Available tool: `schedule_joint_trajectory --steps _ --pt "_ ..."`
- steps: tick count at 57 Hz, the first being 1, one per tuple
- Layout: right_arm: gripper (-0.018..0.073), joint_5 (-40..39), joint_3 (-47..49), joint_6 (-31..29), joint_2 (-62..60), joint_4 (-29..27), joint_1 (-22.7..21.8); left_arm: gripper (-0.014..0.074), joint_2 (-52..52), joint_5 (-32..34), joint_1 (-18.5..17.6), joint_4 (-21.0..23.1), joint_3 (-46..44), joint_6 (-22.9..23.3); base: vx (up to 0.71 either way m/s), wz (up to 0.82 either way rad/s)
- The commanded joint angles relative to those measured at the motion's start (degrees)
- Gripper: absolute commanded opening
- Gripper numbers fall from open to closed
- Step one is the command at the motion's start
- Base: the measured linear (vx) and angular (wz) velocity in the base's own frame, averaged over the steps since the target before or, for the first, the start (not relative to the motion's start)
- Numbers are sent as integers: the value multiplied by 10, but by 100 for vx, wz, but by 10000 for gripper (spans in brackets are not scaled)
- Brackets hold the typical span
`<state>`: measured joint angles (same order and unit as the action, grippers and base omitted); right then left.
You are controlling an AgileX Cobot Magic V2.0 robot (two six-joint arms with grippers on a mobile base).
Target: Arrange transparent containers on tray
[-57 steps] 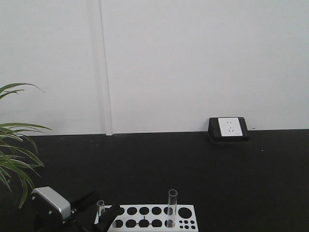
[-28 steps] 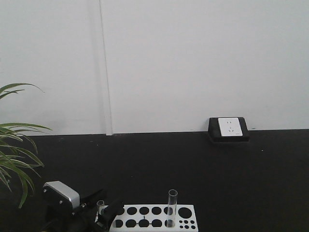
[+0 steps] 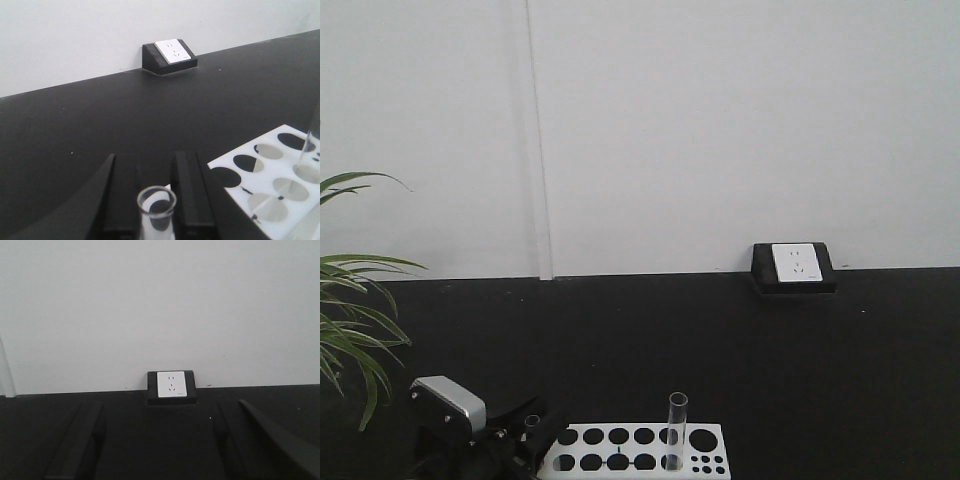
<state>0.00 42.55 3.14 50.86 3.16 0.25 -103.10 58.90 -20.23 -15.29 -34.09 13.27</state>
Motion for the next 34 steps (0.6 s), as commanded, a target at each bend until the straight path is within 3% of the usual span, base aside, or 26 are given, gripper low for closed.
schedule_joint_trajectory --steps 1,16,26,34 --pt "504 -49 18 -6 -4 5 -2 -7 44 44 -3 8 -15 6 0 0" --pt "504 -49 18 -6 -4 5 -2 -6 162 -6 -3 8 -20 6 0 0" --pt "504 -49 18 -11 -4 32 12 -6 260 -152 -3 -17 -74 6 0 0" --pt "504 -48 18 -16 -4 96 78 -6 321 -291 -3 -41 -141 13 0 0"
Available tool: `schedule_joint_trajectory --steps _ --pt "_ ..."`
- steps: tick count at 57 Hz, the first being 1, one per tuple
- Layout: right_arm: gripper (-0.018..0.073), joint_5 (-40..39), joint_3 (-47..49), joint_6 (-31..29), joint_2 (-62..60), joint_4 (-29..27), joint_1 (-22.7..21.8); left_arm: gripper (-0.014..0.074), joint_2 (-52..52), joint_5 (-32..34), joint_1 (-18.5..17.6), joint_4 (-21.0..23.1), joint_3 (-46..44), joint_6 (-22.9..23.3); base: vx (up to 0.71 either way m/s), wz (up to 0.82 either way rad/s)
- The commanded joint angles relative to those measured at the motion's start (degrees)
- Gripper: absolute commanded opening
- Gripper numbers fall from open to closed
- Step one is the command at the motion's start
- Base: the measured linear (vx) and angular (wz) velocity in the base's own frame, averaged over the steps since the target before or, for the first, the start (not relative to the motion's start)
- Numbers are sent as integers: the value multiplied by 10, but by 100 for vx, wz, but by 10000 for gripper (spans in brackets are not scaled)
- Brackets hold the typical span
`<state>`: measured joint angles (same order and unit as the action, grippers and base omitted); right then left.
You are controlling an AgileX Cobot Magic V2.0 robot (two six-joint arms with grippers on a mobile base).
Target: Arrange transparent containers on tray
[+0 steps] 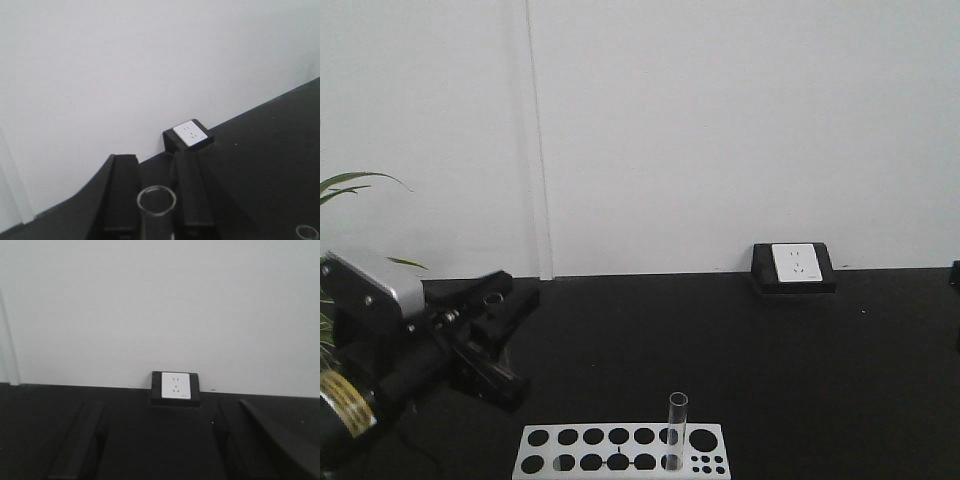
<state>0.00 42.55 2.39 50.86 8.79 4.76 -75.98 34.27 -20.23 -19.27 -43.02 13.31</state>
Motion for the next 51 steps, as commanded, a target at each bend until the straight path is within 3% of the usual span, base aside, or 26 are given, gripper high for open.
schedule_joint_trajectory --steps 1,7,12,23,34,51 --pt "504 -47 18 -8 -4 43 41 -6 55 -57 -3 -2 -58 17 0 0" --pt "504 -39 18 -7 -1 50 99 -6 92 -113 -3 -2 -91 34 0 0" --pt "504 -54 5 -3 7 48 138 -6 123 -111 -3 -2 -93 34 0 0" --pt "504 -223 -136 24 29 48 199 -6 179 -167 -3 -2 -93 34 0 0" --pt "504 -349 -221 59 99 50 205 -6 209 -239 -3 -2 -93 34 0 0" --pt "504 -544 -211 69 267 55 205 -6 209 -242 -3 -2 -93 34 0 0"
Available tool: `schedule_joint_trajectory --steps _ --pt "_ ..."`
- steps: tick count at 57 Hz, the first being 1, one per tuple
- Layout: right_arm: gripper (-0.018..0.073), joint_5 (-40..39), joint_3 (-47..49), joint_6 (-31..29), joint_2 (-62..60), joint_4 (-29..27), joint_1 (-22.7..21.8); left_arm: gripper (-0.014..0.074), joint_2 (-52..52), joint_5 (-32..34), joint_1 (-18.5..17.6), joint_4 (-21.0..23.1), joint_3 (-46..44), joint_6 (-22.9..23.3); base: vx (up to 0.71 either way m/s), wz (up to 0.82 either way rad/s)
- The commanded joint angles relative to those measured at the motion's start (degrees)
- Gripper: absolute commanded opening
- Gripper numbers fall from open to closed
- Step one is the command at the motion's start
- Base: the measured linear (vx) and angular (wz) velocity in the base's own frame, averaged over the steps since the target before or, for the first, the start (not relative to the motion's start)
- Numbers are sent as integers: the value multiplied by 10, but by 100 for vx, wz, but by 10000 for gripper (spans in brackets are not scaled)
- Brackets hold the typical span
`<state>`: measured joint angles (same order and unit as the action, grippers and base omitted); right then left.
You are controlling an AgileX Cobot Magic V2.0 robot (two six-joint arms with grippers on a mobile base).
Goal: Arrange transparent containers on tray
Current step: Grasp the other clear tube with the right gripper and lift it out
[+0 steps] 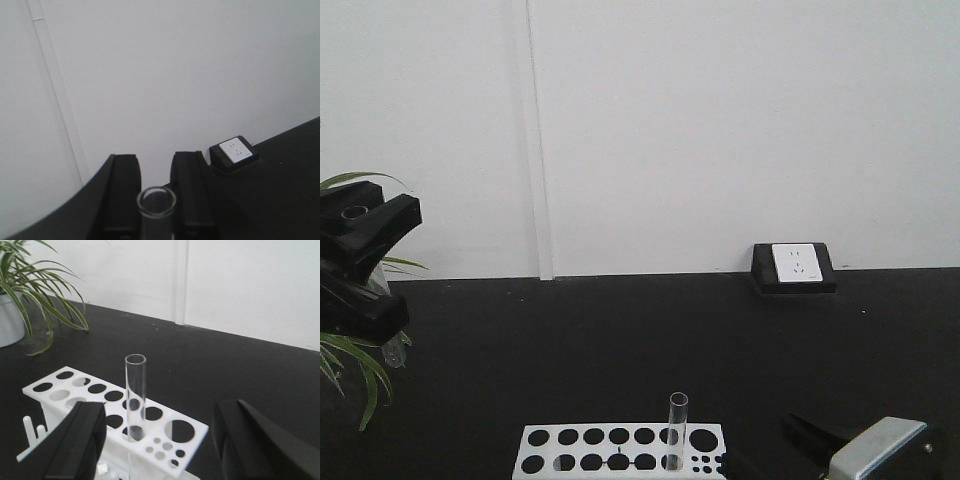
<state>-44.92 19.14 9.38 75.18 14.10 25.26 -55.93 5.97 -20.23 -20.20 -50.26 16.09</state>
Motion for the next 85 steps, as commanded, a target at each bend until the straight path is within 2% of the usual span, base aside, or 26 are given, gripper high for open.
schedule_joint_trajectory --steps 1,28,43,47,51,60,72,85 --pt "504 -100 26 1 35 4 0 -6 8 40 -3 8 -20 6 0 0" --pt "504 -119 165 45 187 72 0 -6 8 36 -3 7 -20 2 0 0" --pt "498 -136 209 69 245 75 0 -6 8 36 -3 7 -20 2 0 0" --pt "456 -149 209 69 252 75 0 -6 8 36 -3 7 -20 2 0 0" --pt "357 -151 209 69 254 74 0 -6 8 35 -3 7 -20 2 0 0" --pt "-17 -157 209 69 247 74 0 -6 8 34 -3 8 -20 2 0 0" --pt "-13 -122 209 69 184 75 0 -6 8 29 -3 8 -20 2 0 0" --pt "-13 -3 209 72 39 75 0 -6 8 -17 -3 8 -20 2 0 0"
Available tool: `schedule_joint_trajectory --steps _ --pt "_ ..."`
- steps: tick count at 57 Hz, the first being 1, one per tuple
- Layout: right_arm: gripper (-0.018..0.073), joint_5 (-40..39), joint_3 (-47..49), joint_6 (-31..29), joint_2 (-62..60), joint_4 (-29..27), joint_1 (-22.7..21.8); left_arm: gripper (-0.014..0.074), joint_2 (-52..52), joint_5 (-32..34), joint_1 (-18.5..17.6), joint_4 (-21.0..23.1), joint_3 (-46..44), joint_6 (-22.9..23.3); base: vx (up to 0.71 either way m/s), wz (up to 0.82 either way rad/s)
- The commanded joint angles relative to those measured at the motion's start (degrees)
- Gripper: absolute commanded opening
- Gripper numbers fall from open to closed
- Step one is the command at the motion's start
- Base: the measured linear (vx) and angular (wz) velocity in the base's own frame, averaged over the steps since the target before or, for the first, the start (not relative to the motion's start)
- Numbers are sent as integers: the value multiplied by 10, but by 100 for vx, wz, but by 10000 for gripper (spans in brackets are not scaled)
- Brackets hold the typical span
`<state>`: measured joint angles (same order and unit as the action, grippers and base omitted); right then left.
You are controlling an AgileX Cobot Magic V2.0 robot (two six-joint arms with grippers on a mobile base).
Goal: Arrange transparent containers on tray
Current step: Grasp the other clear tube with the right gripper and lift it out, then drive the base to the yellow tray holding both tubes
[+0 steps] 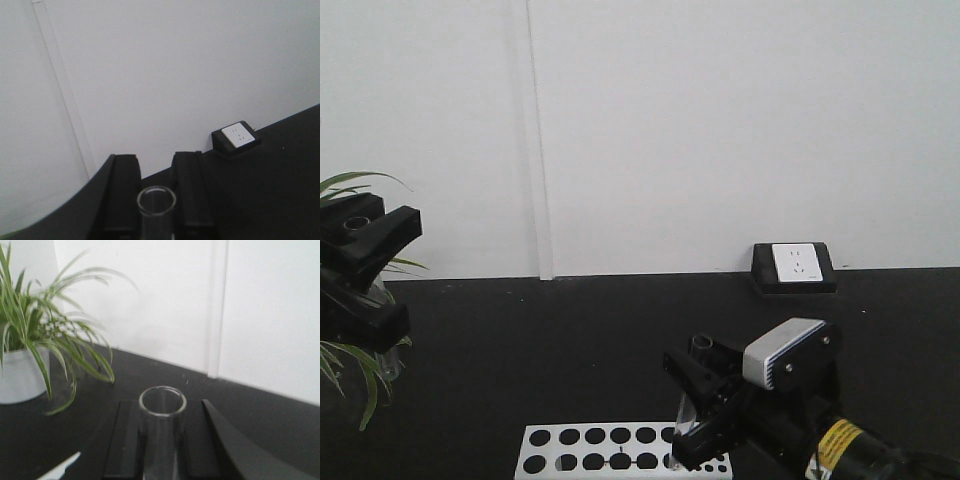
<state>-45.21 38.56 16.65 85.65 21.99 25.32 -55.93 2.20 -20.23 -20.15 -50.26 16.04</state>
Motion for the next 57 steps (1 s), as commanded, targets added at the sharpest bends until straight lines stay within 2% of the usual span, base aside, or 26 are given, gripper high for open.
schedule_joint_trajectory --steps 1,11,18,24,29,37,57 --pt "-13 16 15 0 -82 -3 0 -6 8 17 -3 8 -20 3 0 0" --pt "-13 187 15 46 -222 -3 0 -6 10 -26 -3 20 -20 15 0 0" --pt "-13 304 14 48 -303 -3 0 -6 31 -84 -3 69 -20 21 0 0" --pt "-13 360 14 48 -352 -3 0 -6 55 -141 -3 87 -20 12 0 0" --pt "-13 381 14 46 -373 -3 0 -6 76 -168 -3 96 -16 -15 0 0" --pt "-13 385 14 46 -384 -3 -1 -6 113 -163 -3 122 11 -57 0 0" --pt "-13 383 14 46 -384 -4 -1 -6 121 -166 -3 122 23 -57 0 0"
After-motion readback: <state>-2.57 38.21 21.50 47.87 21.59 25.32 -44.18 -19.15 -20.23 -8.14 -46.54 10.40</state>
